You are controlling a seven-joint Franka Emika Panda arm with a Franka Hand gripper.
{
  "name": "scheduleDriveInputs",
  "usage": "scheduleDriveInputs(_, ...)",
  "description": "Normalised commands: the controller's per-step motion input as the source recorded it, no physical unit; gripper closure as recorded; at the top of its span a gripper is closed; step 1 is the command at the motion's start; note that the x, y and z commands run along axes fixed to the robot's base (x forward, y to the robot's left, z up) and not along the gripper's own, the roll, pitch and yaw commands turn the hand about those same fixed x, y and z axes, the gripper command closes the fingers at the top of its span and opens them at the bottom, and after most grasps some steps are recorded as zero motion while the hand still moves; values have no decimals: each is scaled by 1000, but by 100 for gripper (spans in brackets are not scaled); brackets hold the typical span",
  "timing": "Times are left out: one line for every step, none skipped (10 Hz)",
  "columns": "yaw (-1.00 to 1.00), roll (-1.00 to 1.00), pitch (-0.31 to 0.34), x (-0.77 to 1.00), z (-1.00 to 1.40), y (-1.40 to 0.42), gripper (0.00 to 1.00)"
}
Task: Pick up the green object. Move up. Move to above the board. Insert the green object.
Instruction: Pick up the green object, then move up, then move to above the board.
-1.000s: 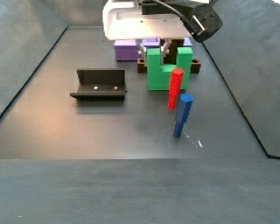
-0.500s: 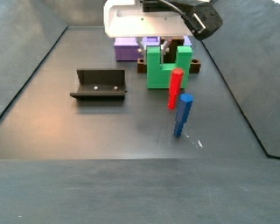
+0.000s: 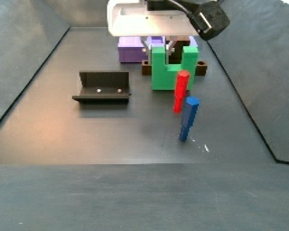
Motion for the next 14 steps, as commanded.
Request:
scheduleDriveInputs(0,0,0,0,0,0,100)
scheduleDriveInputs(0,0,0,0,0,0,100)
scheduleDriveInputs(0,0,0,0,0,0,100)
scheduleDriveInputs(0,0,0,0,0,0,100)
scheduleDriveInputs(0,0,0,0,833,0,100)
scheduleDriveInputs(13,3,39,-28,759,32,100)
scheduleDriveInputs(12,-9,60,-29,427,21,100)
scheduleDriveInputs(8,-15,46,3,245,15,100)
scheduleDriveInputs(0,0,0,0,1400,0,100)
scheduleDriveInputs(-5,-2,22,-22,1400,-4,100)
scheduleDriveInputs(-3,-14,6,-44,1400,-8,100)
scheduleDriveInputs(-4,-32,15,7,1400,-5,100)
scheduleDriveInputs(-5,-39,43,33,1400,-6,100)
scheduleDriveInputs(-7,-46,72,15,609,-4,100)
